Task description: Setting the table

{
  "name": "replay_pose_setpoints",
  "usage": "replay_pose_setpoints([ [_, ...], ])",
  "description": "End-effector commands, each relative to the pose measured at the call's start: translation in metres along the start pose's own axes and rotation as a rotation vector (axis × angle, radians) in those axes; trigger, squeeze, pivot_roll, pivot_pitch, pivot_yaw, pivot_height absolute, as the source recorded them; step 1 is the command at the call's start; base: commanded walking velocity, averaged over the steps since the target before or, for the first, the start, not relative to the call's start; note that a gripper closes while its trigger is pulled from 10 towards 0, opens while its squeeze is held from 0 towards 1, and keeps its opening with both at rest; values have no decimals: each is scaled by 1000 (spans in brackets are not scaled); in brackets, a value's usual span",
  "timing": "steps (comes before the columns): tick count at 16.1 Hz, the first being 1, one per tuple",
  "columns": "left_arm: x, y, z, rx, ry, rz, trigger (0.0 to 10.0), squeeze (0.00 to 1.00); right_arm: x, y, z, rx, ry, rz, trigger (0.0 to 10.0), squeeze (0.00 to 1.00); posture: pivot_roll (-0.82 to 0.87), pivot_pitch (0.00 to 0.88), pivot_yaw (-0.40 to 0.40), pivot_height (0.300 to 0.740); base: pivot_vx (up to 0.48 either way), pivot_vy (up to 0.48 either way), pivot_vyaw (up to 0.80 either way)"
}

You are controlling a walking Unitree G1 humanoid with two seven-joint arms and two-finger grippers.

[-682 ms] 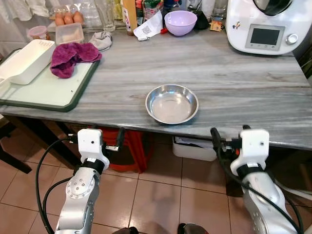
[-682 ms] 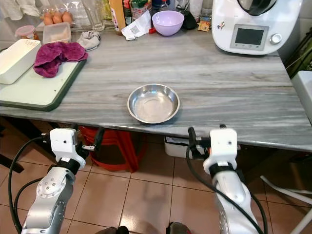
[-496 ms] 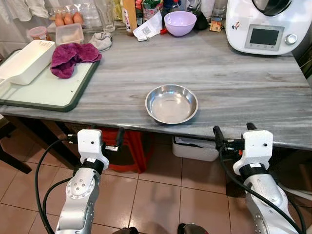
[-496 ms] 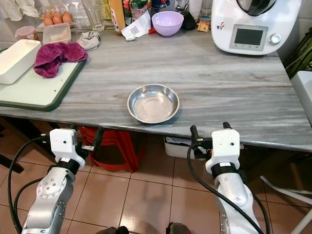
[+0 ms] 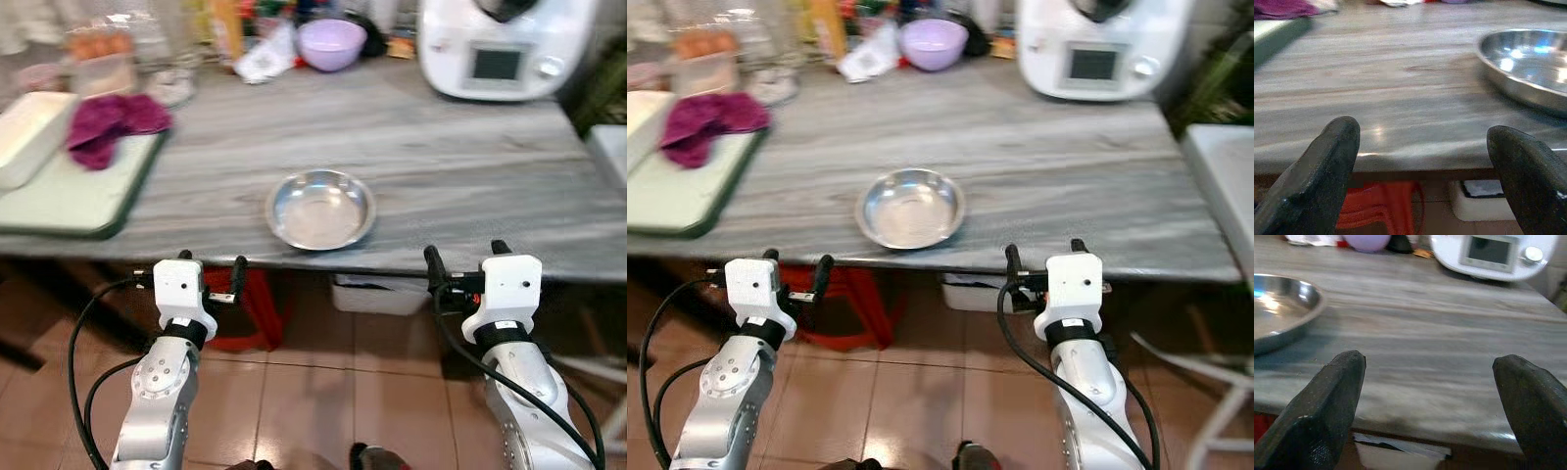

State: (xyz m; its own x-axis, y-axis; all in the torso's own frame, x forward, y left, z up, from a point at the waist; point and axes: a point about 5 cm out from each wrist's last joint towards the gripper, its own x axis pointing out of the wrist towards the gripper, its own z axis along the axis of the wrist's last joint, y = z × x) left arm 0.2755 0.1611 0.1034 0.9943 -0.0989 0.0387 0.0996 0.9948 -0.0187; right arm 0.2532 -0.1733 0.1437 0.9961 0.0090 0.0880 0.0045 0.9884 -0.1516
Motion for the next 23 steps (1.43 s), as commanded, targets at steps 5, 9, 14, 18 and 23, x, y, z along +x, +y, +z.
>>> replay_pose_setpoints([
  [5, -3, 1, -9, 9, 49, 13, 10000, 0, 3, 2, -1, 10, -2, 8, 10000, 0, -151, 166, 32, 740, 0, 0, 0],
  [9, -3, 1, -10, 11, 55, 12, 10000, 0, 5, 1, -1, 14, 4, -2, 10000, 0, -151, 166, 32, 740, 0, 0, 0],
  [14, -2, 0, -10, 12, 60, 7, 10000, 0, 7, 1, 0, 23, 3, -9, 10000, 0, -152, 171, 33, 740, -260, 0, 0],
  [18, -2, -1, -11, 17, 65, 3, 10000, 0, 8, 2, 0, 28, 3, -11, 10000, 0, -152, 171, 33, 740, -294, 0, 0],
  [23, -1, -2, -12, 18, 70, -1, 10000, 0, 9, 2, 0, 31, 2, -14, 10000, 0, -155, 172, 35, 740, -302, 0, 0],
])
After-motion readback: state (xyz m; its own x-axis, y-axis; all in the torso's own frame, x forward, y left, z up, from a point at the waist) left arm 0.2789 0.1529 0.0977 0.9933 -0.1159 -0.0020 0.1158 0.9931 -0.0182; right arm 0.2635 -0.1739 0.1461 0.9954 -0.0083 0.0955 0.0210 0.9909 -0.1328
